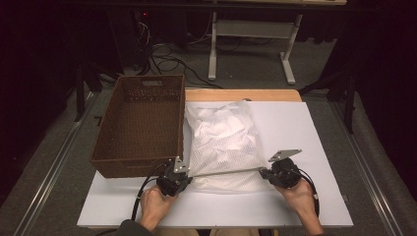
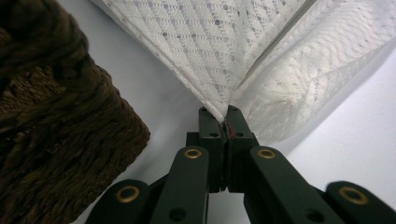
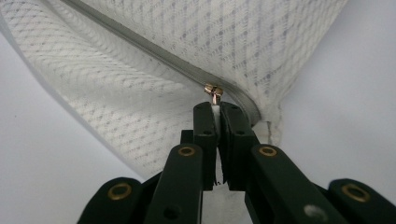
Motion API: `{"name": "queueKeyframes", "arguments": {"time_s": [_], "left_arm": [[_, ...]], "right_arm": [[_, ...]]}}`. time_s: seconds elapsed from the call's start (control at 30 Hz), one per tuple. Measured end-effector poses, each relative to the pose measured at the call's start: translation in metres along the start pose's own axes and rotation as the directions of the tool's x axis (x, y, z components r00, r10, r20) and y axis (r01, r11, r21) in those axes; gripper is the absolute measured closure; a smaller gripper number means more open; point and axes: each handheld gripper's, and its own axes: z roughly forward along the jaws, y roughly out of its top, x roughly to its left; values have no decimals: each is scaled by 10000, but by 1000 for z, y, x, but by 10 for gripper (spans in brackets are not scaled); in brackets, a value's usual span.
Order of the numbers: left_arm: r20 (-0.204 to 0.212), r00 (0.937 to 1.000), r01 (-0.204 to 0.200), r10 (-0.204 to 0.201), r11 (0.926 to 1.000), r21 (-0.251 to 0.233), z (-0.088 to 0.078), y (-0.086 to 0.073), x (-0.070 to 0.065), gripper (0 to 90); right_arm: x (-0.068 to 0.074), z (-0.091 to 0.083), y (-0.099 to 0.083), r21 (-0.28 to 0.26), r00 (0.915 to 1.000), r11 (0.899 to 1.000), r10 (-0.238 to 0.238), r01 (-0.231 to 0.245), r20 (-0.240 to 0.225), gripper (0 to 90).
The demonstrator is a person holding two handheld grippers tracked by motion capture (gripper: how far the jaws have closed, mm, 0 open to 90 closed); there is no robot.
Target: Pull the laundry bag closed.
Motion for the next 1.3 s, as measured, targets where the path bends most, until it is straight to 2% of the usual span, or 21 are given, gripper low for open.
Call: {"name": "queueKeyframes", "arguments": {"time_s": [0.03, 0.07, 0.1, 0.13, 0.17, 0.2, 0.23, 0.3, 0.33, 0.47, 0.57, 0.63, 0.73, 0.87, 0.97, 1.13, 1.3], "left_arm": [[-429, 9989, -178, 184, 9997, 154, 0, -2, 1, 888], [-381, 9993, -55, 57, 10000, 69, -2, -4, 5, 889], [-66, 9998, 207, -207, 9998, -33, -5, -5, 7, 888], [80, 9997, 211, -210, 9997, -130, -6, -4, 6, 888], [-81, 10000, -24, 24, 10000, -44, -5, -1, 1, 888], [-291, 9992, -283, 287, 9995, 127, -2, 0, -3, 887], [-345, 9987, -368, 378, 9990, 269, 1, -1, -4, 887], [-233, 9995, -199, 203, 9997, 165, 0, -3, -2, 886], [-285, 9994, -179, 183, 9997, 157, 0, -3, -1, 886], [-294, 9993, -235, 239, 9996, 148, 0, -4, -1, 883], [-309, 9991, -283, 286, 9995, 102, 0, -4, -1, 875], [-111, 9997, -238, 239, 9997, 106, 0, -5, 1, 862], [-33, 9999, -139, 140, 9997, 181, -1, -4, 2, 811], [249, 9997, -26, 18, 9994, 332, -3, -2, -1, 684], [344, 9994, -68, 57, 9995, 318, -7, 1, -4, 615], [356, 9993, -113, 103, 9996, 255, -15, 2, -7, 537], [419, 9991, -107, 115, 9998, -186, -33, 1, -10, 515]], "right_arm": [[0, -1, 0, 82, 9998, 10000, 24, -26, 201, 874], [-2, -3, -2, 409, 9946, 9991, -173, 132, 1021, 874], [-10, -6, -6, 322, 9973, 9991, 243, -266, 698, 874], [-19, -10, -12, -83, 9971, 9971, 755, -755, 61, 874], [-21, -12, -15, -203, 9960, 9958, 890, -887, 97, 874], [-19, -12, -15, -23, 9961, 9968, 796, -796, 390, 874], [-17, -10, -14, 156, 9960, 9978, 635, -647, 636, 874], [-17, -7, -14, 226, 9956, 9974, 663, -679, 657, 873], [-19, -7, -14, 192, 9960, 9969, 748, -758, 478, 873], [-22, 0, -16, 204, 9954, 9957, 897, -904, 327, 866], [-23, 3, -18, 160, 9948, 9953, 944, -950, 372, 846], [-22, 4, -18, 166, 9943, 9953, 943, -952, 491, 816], [-23, 7, -18, 346, 9941, 9943, 991, -1007, 437, 752], [-23, 6, -16, 326, 9927, 9925, 1168, -1178, 309, 631], [-21, 0, -16, 174, 9913, 9915, 1283, -1289, 309, 575], [-19, -13, -20, -325, 9903, 9915, 1277, -1261, 547, 528], [-13, -18, -21, -678, 9911, 9902, 1250, -1218, 452, 521]]}}
